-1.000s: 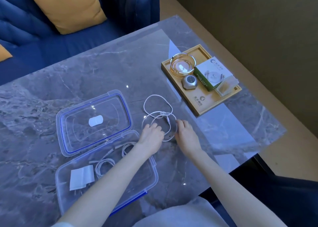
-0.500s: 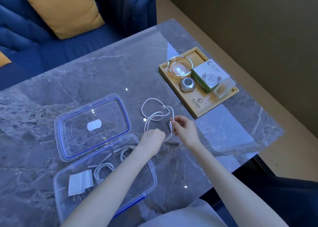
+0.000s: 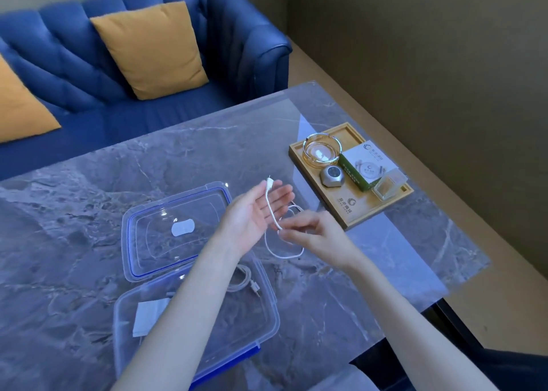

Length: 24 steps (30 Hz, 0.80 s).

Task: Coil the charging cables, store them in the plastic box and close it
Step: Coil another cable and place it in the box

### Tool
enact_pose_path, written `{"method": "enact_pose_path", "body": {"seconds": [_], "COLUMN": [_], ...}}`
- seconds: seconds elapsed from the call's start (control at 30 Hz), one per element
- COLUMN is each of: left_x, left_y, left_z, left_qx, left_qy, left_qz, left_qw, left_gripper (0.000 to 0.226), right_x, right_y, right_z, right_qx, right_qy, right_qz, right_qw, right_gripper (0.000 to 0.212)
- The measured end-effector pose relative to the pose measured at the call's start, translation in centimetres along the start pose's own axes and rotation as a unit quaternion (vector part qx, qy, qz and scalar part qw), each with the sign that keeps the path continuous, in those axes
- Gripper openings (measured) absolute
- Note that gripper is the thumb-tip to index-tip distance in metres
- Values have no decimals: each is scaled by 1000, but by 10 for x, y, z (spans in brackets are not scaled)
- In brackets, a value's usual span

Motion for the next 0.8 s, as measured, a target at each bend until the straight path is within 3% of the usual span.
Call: {"method": "enact_pose_path", "body": {"seconds": [0.17,0.4,0.5,0.6,0.7,0.8], "left_x": [32,62,70,76,81,92], "left_y": [-11,-7,0,4,3,-4], "left_z": [-8,-17,-20,-22,-33,-41], "left_qx": [14,45,64,94,97,29], "left_qy": [20,-24,-71,-110,-136,-136], "left_qz": [32,41,8,-25,-27,10], "left_qw": [999,998,995,989,986,990], "left_gripper": [31,42,56,64,65,64], "right_x": [12,23,24,25,28,28], "right_y": [-26,-32,-32,-39,-54,-66], "right_z": [23,41,41,37,29,10], "right_qx": [18,-36,-61,-75,12,120], "right_qy": [17,45,33,15,6,-14], "right_qz": [98,63,27,19,60,100], "right_qw": [995,996,997,997,998,988], "right_gripper": [16,16,8,17,30,37]}}
Point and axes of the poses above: each hand's wrist, its own x-axis away from the middle knuckle, its own y-axis out of the back of the hand, z = x × y, the point moved 9 cm from there along -x, towards the middle knuckle, and after that the axes turned 3 degrees about x, right-handed, at the moved point
